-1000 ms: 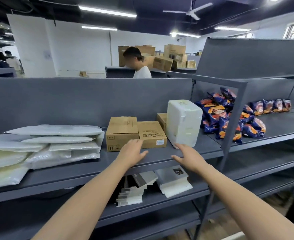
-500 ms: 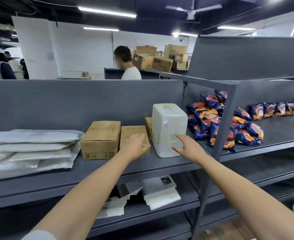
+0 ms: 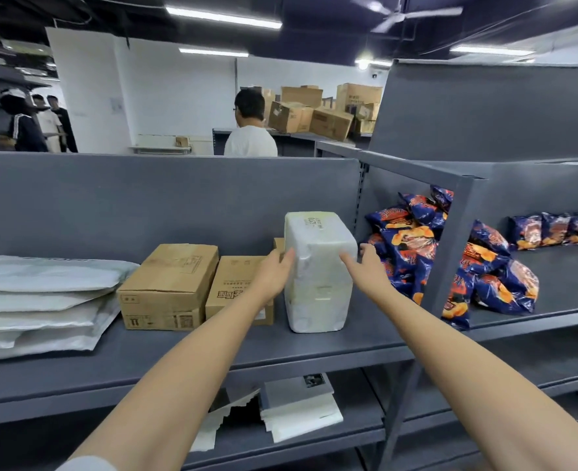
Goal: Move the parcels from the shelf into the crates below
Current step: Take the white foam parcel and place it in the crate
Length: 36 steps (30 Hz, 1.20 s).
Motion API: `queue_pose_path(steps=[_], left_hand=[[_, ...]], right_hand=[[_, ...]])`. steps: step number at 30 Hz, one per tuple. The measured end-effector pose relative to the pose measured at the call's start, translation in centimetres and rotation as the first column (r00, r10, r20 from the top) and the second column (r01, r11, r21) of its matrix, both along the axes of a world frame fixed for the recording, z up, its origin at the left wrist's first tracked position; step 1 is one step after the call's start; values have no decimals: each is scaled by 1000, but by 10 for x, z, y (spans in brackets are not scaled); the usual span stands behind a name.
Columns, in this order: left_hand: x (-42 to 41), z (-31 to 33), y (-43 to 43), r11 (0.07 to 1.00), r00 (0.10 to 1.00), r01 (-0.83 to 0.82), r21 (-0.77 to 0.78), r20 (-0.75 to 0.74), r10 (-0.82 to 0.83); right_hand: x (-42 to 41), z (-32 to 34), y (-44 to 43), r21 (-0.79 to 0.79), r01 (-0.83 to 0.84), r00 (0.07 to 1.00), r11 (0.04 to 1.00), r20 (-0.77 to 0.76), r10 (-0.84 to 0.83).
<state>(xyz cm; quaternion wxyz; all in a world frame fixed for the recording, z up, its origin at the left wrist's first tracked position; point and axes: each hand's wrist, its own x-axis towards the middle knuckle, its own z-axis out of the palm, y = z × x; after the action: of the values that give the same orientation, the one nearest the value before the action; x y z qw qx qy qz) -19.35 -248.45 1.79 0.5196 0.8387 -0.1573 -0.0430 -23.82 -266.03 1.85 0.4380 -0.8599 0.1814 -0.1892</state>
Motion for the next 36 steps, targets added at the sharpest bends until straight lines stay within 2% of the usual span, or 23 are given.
queue_pose_path(steps=[2,4,8,13,16,21,24,26,30,33,36], left_hand=[[3,6,-8,992,995,4,-125,-98,-17],[1,10,-14,975,986,9,-222,-160,-45],[-6,11,-19,959,990,6,-282,-136,-46],[-12,15,-18,943,971,-64,-326,-237,-16],[-14,14,-14,942,959,-87,-325,-283,-9],[-22,6,2,933,965,-29,-358,-252,-66],[-26,-3,18,900,959,6,-436,-251,-128],[-27,-9,26,856,934,-34,-516,-322,-157],[-40,-15,32,809,828,-82,-582,-491,-270],[-50,-16,31,801,851,-70,-594,-454,-263],[-64,-11,34,807,894,-29,-590,-376,-243]], right_hand=[[9,5,-1,142,-17,1000,990,4,17],[13,9,0,199,-12,1000,980,20,8],[7,12,-3,332,-12,1000,943,11,9],[-12,7,-1,204,-80,995,976,79,65],[-18,8,-1,260,-96,993,961,91,75],[-29,24,-11,263,-105,969,959,245,39],[-34,34,-19,212,-201,973,956,153,171],[-38,38,-18,165,-260,966,952,59,254],[-36,33,-6,211,-213,976,954,2,218],[-42,31,1,201,-170,985,965,25,169],[-62,35,7,168,-212,977,963,18,212]])
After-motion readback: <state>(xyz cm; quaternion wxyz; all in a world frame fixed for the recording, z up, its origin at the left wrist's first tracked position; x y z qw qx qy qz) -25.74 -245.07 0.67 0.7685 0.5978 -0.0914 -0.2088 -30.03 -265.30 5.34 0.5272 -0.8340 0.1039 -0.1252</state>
